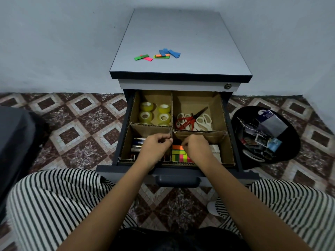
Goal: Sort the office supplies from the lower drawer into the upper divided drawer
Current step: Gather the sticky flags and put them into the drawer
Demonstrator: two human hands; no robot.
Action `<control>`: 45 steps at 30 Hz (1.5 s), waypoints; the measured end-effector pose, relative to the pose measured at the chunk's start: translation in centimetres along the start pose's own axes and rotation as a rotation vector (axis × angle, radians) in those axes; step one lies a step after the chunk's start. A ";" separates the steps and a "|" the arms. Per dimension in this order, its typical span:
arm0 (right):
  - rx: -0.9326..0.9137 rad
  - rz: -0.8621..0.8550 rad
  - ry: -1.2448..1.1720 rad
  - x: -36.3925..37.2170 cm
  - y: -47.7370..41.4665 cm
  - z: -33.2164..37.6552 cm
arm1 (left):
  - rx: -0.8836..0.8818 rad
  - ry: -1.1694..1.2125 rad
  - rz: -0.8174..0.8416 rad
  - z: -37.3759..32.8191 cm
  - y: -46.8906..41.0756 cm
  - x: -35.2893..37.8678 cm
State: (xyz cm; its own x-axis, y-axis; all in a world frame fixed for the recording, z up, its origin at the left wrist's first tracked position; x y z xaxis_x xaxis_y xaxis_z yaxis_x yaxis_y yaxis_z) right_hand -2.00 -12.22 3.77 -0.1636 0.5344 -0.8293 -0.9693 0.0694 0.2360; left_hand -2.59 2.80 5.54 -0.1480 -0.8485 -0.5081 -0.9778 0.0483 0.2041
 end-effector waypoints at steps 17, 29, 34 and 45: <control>0.121 0.025 0.062 0.0 -0.1 -0.7 | -0.004 -0.015 0.001 -0.4 0.4 -0.2; 0.093 0.019 0.023 -0.3 0.5 -0.2 | -0.029 -0.008 0.012 -0.2 0.5 0.0; -0.066 -0.063 -0.102 -2.2 2.4 1.8 | -0.023 0.013 -0.009 -0.3 0.2 -0.4; -0.360 -0.386 -0.185 -14.9 0.2 10.9 | 0.487 -0.388 -0.379 -11.8 -3.8 -8.4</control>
State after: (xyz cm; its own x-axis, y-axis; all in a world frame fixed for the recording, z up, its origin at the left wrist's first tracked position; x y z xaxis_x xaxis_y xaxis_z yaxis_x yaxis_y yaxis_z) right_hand 2.23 -10.97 21.69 0.2194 0.6680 -0.7111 -0.9593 0.0148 -0.2820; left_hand 4.10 3.54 18.96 0.2598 -0.6101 -0.7485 -0.9144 0.0938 -0.3938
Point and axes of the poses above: each hand's wrist, its own y-axis away from the middle knuckle, its own x-axis out of the palm, z = x × y, the point moved 10 cm from there along -y, towards the middle knuckle, and after that the axes turned 10 degrees about -y, right-handed, at the moved point
